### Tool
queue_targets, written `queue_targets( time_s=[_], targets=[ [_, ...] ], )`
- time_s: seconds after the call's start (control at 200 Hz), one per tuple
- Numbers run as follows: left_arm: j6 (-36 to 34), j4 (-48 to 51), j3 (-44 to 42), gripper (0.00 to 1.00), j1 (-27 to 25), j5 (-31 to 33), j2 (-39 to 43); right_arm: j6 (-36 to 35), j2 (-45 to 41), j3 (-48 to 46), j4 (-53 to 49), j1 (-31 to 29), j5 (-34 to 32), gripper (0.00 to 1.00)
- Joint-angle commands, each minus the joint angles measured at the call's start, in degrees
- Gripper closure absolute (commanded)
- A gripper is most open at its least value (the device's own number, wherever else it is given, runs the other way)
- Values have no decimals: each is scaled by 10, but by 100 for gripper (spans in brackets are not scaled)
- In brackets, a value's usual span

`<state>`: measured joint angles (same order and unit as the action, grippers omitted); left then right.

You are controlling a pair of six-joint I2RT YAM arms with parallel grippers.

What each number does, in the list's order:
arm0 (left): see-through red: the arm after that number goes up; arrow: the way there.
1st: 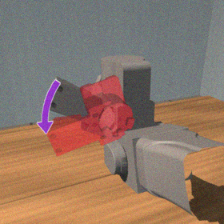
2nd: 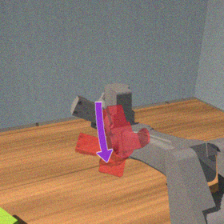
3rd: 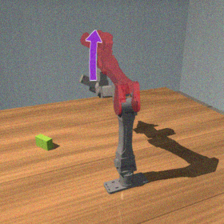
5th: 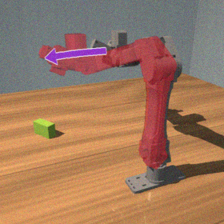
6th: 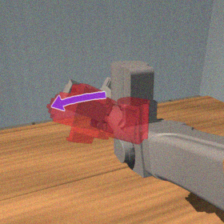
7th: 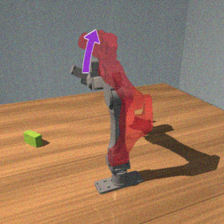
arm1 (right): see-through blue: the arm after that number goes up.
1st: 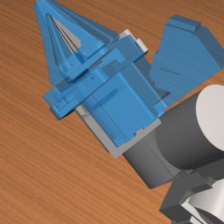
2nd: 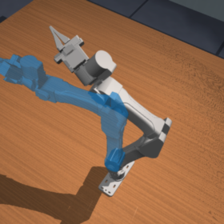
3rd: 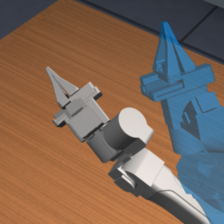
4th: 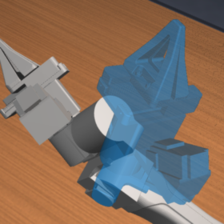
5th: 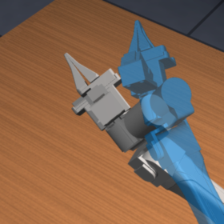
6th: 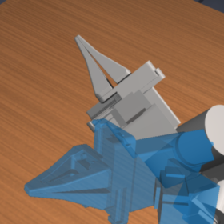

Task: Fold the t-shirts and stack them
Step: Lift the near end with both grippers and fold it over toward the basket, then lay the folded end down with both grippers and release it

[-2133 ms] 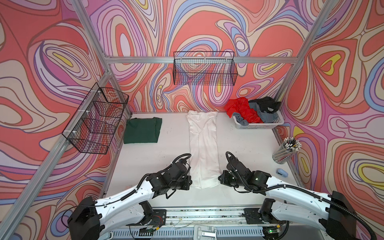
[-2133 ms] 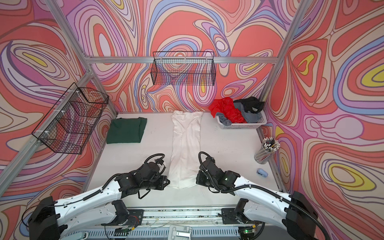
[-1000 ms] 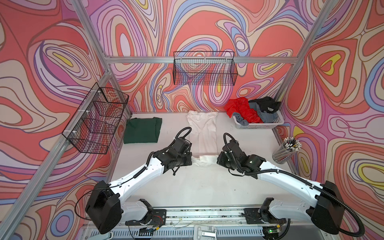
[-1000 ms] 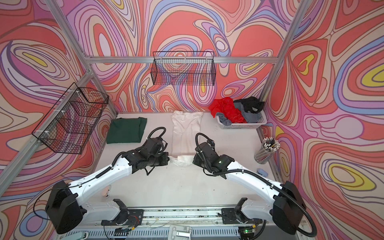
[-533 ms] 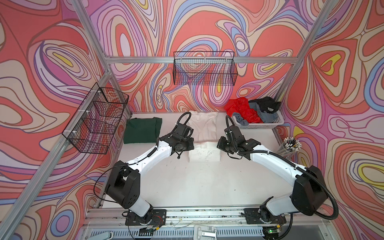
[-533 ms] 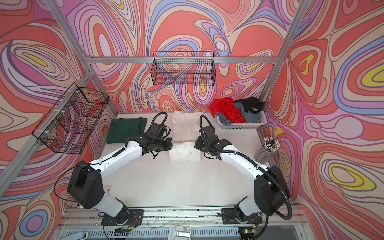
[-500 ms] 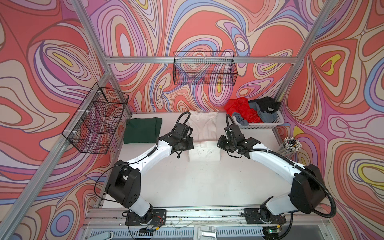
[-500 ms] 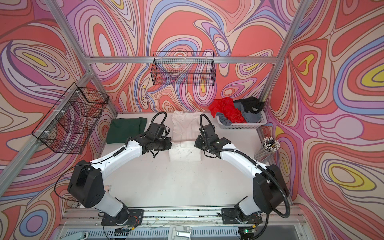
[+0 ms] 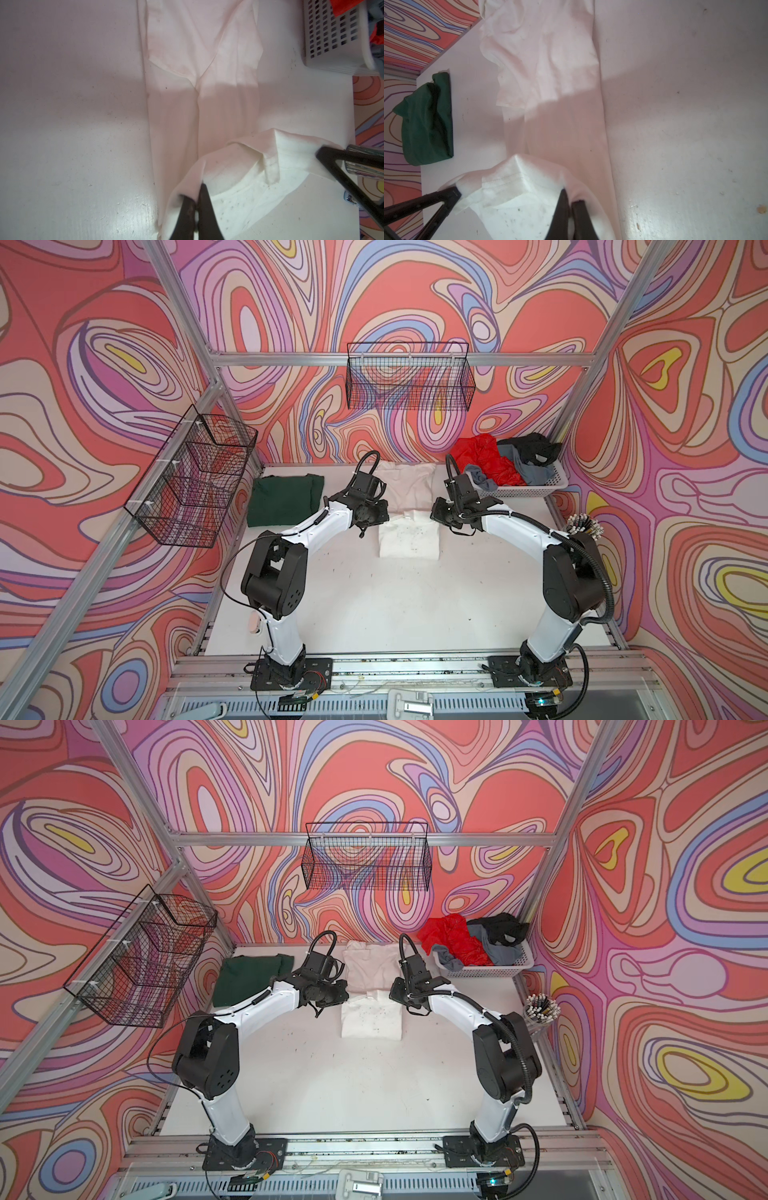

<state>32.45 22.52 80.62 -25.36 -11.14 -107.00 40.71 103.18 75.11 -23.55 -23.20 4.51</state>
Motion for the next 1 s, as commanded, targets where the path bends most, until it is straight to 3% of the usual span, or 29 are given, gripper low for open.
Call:
queue_targets(
  time_s=[0.0, 0.736, 0.997],
  targets=[
    [-19, 11, 36, 100, 7, -5, -27, -8, 22, 24, 14, 8, 9, 100],
    [-47, 21, 132, 100, 34, -49, -149, -12, 128, 74, 20, 46, 71, 100],
    [-41, 9, 132, 100, 43, -53, -157, -25, 151, 94, 22, 55, 86, 100]
  ],
)
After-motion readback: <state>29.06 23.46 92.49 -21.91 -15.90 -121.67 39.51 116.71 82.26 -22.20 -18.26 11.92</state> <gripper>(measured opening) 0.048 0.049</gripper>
